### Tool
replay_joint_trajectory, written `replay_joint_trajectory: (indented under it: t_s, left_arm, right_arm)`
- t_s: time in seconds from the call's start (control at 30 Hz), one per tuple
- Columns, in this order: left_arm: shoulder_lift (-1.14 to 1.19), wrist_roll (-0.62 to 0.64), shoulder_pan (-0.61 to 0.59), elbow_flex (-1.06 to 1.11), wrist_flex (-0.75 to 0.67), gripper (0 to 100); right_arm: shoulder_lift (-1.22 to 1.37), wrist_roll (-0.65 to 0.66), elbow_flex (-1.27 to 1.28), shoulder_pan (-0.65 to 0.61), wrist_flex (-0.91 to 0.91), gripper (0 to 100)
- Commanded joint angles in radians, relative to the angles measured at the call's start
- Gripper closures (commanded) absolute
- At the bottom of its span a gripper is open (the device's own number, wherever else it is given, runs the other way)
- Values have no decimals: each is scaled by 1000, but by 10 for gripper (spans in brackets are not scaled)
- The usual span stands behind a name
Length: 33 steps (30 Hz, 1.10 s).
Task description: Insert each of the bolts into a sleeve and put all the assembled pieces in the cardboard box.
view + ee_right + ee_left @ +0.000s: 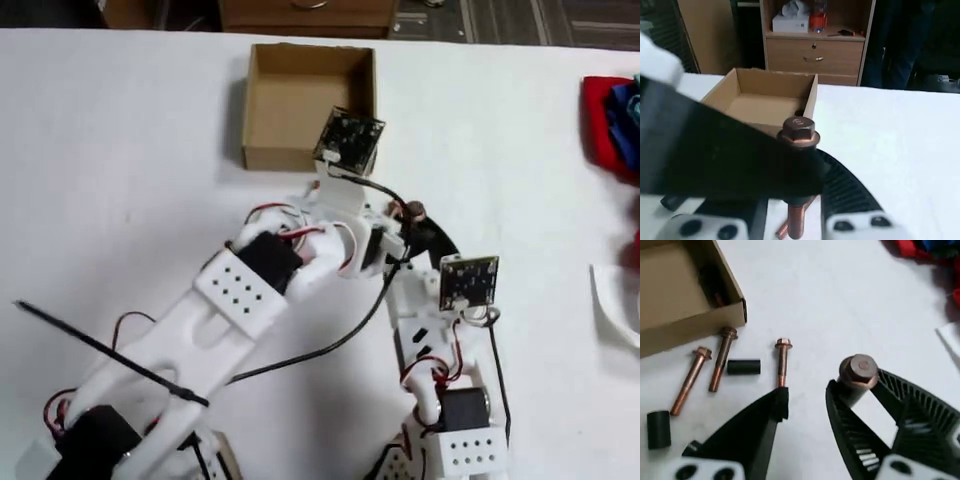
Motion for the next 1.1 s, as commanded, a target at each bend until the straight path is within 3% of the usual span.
replay_joint_trajectory:
  t_s: [0.0,0.27,0.43,0.53,0.67,0.73,0.87,1.07]
  left_arm:
    - [-104,0,5,-24,14,627]
    - [-313,3,-66,-16,80,627]
    - [-362,-25,-319,-15,138,627]
    - [-362,-153,-500,-13,203,648]
    - [-367,-350,-710,81,192,788]
    - [-361,-388,-776,159,144,858]
    - [-364,-350,-852,363,-17,969]
    - [-367,-338,-861,619,-301,967]
  right_arm:
    - [-30,9,8,-5,2,978]
    - [-27,3,8,-5,101,978]
    - [-25,3,8,-5,162,978]
    - [-24,2,8,-10,159,978]
    - [-22,8,0,-5,157,978]
    - [-22,11,-32,-4,159,978]
    - [7,11,-167,-12,157,979]
    - [466,11,-529,-4,97,979]
